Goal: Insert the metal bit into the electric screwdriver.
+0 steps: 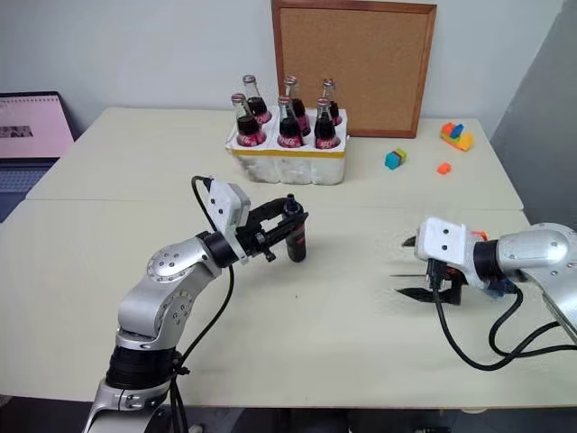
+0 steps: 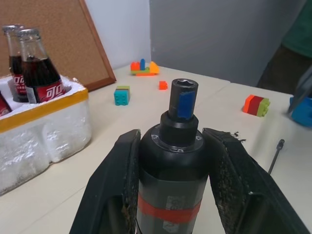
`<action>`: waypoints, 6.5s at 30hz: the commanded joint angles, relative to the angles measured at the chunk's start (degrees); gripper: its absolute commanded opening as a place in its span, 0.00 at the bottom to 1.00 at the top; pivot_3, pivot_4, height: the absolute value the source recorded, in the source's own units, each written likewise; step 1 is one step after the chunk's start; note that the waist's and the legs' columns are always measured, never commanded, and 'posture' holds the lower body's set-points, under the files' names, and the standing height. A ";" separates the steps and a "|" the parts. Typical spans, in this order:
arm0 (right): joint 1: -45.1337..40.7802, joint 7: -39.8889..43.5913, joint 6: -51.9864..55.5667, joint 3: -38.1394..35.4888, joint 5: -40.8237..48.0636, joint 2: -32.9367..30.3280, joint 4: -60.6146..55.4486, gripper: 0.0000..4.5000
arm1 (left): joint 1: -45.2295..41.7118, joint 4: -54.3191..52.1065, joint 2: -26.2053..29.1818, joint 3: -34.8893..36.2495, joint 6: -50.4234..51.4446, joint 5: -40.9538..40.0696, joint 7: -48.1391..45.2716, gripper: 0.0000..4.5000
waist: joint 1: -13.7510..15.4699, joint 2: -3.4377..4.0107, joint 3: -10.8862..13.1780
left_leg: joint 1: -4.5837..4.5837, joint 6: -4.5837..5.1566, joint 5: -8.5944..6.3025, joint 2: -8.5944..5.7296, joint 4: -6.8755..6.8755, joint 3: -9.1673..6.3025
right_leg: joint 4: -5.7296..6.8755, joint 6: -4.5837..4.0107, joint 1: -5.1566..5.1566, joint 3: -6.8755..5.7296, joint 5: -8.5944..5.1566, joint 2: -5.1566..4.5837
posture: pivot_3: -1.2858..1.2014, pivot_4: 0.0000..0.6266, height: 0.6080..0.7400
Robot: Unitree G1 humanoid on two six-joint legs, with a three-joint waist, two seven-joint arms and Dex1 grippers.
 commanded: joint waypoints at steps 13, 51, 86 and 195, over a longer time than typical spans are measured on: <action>-24.03 18.04 -15.84 18.37 -23.44 13.52 39.17 0.83 | 2.20 0.66 -0.37 -3.80 -3.71 2.12 0.24 0.36 | 0.25 0.06 0.00 | -0.02 -0.01 0.00 0.04 0.00 -0.08 | 0.00 -0.07 -0.01 0.02 0.02 -0.15 | 0.52 0.24 1.00; -6.03 -1.70 25.14 -23.13 4.37 27.65 -4.11 0.00 | -6.95 3.38 -1.77 -2.69 -1.38 -0.31 -0.31 0.36 | 0.16 0.08 0.01 | -0.13 -0.01 0.01 0.00 0.01 -0.19 | 0.02 -0.04 -0.02 -0.11 0.08 -0.21 | 0.52 0.24 1.00; -10.22 -32.79 17.48 -23.06 27.57 50.57 -14.08 0.00 | -2.07 4.81 -4.66 -4.23 -4.90 -2.00 -1.33 0.36 | -0.07 0.11 0.03 | -0.40 0.00 0.00 -0.02 -0.03 -0.16 | -0.08 -0.03 -0.23 -0.16 0.07 -0.07 | 0.52 0.24 1.00; -6.18 -29.14 13.97 -14.33 29.05 46.87 -3.22 0.00 | -3.70 8.06 -3.04 -3.83 -7.20 -1.42 -1.56 0.36 | -1.21 0.11 0.03 | -0.10 0.01 -0.01 0.07 -0.17 -0.13 | -0.11 -0.02 -0.06 -0.11 0.07 0.09 | 0.52 0.24 1.00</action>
